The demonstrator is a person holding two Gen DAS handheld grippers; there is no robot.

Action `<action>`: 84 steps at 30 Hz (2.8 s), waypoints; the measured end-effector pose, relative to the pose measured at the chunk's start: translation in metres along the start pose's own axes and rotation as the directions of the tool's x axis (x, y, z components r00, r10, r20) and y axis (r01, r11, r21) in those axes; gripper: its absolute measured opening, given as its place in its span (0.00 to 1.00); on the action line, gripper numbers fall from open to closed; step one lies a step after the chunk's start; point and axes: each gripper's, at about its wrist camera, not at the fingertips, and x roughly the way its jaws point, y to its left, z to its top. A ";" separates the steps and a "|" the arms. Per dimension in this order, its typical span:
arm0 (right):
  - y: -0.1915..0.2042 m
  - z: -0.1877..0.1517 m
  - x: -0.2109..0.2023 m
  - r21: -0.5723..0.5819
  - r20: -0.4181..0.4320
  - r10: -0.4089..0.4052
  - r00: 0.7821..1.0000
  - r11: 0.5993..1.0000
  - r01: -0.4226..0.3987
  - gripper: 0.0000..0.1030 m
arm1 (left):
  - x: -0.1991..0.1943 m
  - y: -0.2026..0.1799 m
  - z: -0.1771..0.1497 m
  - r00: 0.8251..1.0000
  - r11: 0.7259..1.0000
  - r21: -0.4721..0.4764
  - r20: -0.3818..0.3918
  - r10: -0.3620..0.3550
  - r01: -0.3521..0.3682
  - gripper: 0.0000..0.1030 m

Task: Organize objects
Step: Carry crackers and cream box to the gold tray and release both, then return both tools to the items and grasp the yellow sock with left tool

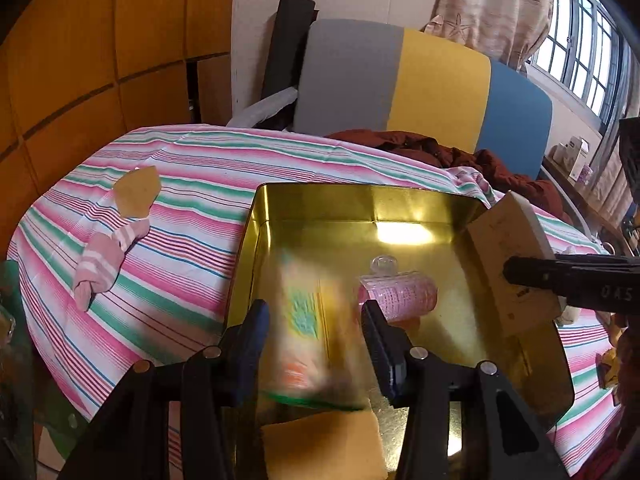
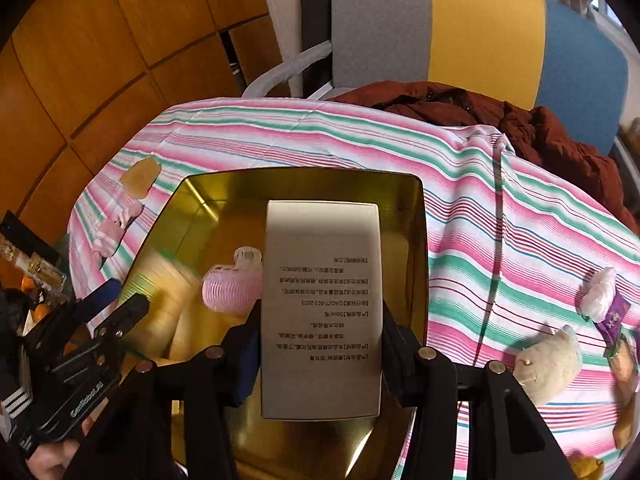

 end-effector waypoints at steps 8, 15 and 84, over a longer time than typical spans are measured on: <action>0.010 -0.012 -0.008 -0.001 0.022 0.017 1.000 1.000 -0.017 0.72 | -0.021 -0.005 0.007 0.999 1.000 0.000 0.044 -0.006 0.006 0.51; 0.011 -0.033 -0.026 -0.005 0.054 -0.014 0.998 1.000 0.014 0.82 | -0.043 -0.016 0.006 0.997 1.000 0.018 0.072 -0.019 0.017 0.51; -0.308 -0.216 -0.211 0.688 0.009 -0.507 0.862 0.629 0.362 1.00 | -0.044 -0.295 -0.069 0.749 0.621 0.419 -0.361 -0.556 0.663 0.51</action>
